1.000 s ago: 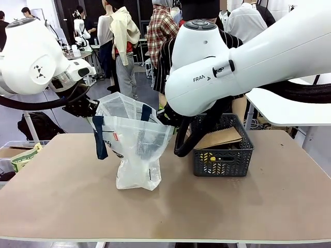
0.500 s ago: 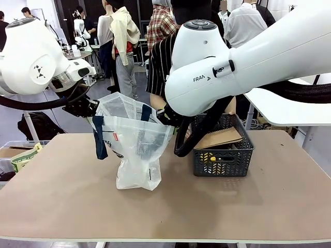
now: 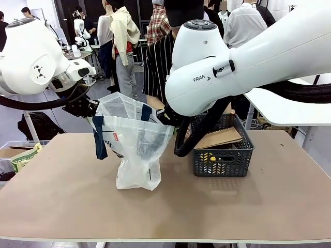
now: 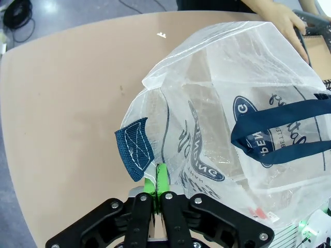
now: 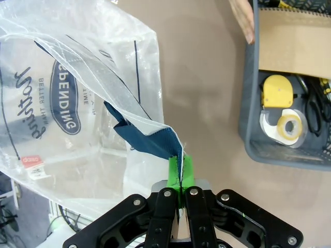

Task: Transfer purchased items from the store into the shopping bag.
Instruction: Move the Reusable shopping bag to the right side of the table.

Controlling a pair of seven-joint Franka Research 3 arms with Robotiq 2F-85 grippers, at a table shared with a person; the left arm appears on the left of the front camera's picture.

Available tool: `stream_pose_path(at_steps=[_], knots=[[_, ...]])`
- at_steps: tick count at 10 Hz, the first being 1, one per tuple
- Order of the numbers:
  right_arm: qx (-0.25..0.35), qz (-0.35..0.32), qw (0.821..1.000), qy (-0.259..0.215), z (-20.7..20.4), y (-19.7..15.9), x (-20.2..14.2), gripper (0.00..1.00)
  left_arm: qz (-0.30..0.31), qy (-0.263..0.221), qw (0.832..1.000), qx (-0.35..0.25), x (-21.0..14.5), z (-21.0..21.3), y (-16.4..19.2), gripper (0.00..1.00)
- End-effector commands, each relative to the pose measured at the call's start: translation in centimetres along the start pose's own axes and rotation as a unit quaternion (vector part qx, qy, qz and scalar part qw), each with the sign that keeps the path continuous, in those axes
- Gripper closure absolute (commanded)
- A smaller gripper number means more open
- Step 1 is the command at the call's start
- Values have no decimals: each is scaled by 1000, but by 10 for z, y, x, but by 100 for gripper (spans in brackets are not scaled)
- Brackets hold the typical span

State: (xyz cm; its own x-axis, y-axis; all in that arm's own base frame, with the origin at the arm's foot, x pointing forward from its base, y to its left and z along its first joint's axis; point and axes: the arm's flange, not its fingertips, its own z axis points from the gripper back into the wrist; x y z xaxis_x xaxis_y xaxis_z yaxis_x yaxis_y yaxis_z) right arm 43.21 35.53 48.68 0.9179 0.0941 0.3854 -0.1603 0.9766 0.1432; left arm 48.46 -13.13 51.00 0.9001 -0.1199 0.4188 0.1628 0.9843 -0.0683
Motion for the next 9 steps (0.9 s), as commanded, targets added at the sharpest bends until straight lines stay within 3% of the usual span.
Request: stream_pose_path(at_steps=[1,9], knots=[[-1,-1,1000,-1,-1,-2,-1,100,4,-5,1000,0,0,1,4,100],[-1,-1,1000,-1,-1,-2,-1,100,4,-5,1000,0,0,1,4,100]])
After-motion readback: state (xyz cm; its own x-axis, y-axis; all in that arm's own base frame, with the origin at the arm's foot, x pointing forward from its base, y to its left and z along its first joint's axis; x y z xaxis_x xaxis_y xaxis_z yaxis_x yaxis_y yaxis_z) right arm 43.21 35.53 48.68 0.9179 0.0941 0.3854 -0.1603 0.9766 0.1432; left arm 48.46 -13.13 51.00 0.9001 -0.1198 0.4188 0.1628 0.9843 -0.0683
